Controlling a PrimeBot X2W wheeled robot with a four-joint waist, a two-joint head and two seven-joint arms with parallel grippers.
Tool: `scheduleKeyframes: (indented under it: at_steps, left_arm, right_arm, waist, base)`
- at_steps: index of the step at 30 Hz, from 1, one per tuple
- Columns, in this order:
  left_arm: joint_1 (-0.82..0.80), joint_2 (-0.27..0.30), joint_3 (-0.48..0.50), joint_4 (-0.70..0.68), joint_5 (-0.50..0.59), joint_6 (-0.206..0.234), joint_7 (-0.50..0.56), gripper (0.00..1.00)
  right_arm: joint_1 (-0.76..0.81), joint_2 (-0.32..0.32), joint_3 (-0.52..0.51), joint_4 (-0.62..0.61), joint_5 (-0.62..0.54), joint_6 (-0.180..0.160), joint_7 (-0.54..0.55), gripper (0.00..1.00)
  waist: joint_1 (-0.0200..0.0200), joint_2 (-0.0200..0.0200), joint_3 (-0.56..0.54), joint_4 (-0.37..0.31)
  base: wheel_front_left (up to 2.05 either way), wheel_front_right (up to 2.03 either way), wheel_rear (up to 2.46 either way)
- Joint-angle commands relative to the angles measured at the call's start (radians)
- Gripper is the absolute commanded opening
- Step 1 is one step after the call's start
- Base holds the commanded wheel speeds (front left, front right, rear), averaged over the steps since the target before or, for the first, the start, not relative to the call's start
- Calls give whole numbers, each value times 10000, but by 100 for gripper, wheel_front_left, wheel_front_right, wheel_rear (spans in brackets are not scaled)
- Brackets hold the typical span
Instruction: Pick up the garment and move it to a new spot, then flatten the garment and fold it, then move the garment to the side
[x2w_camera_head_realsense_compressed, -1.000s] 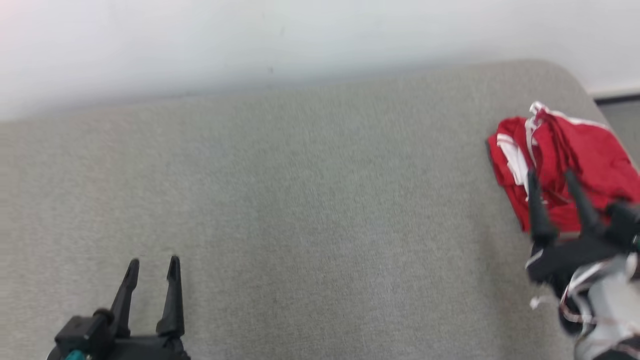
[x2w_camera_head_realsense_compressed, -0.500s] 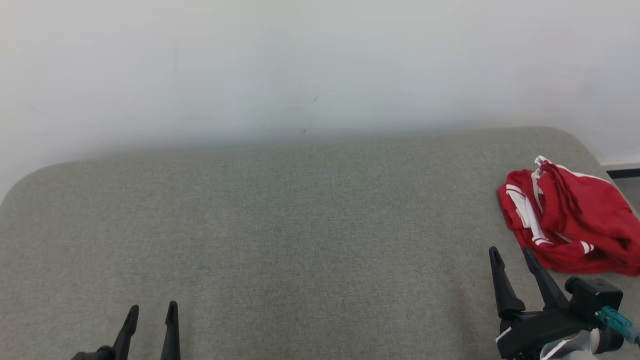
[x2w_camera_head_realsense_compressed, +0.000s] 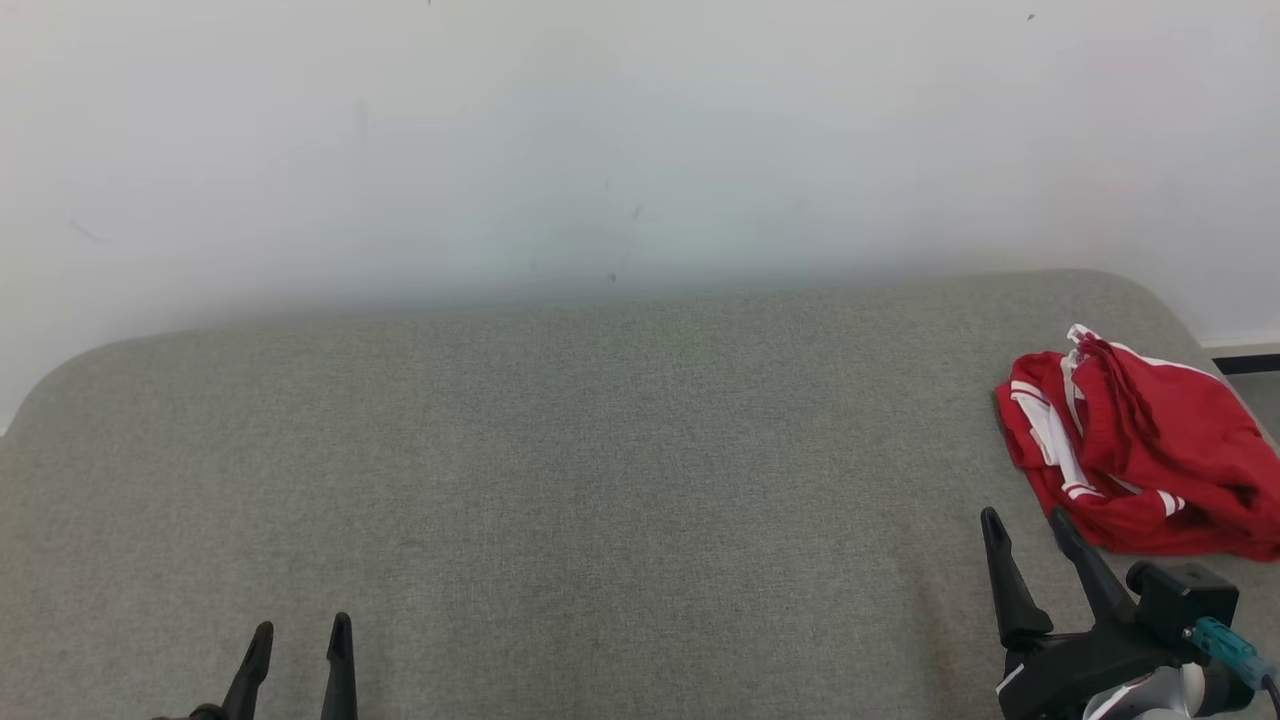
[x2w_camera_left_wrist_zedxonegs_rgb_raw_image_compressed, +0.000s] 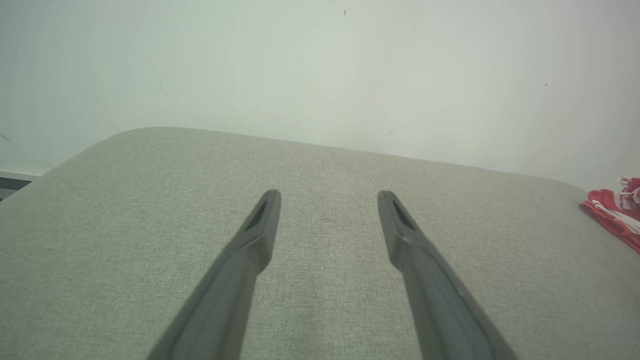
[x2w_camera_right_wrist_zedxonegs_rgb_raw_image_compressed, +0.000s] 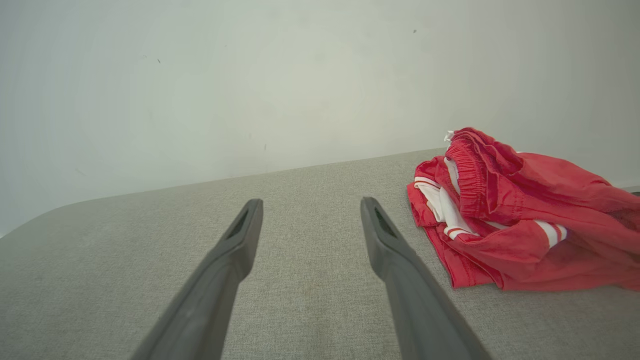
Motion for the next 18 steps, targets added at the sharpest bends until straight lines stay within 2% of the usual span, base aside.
scheduleKeyframes:
  at_steps: [1,18]
  left_arm:
    - [81,-34,43,-52,77,20,0,100]
    - [-243,-96,89,-84,226,20,0,100]
  right_arm:
    - [73,13,-35,28,-82,-28,-43,100]
    - [-42,193,-164,38,-359,-28,-85,100]
  waist:
    - [0,1,3,-20]
    - [0,1,38,38]
  base:
    - [0,0,0]
    - [0,0,0]
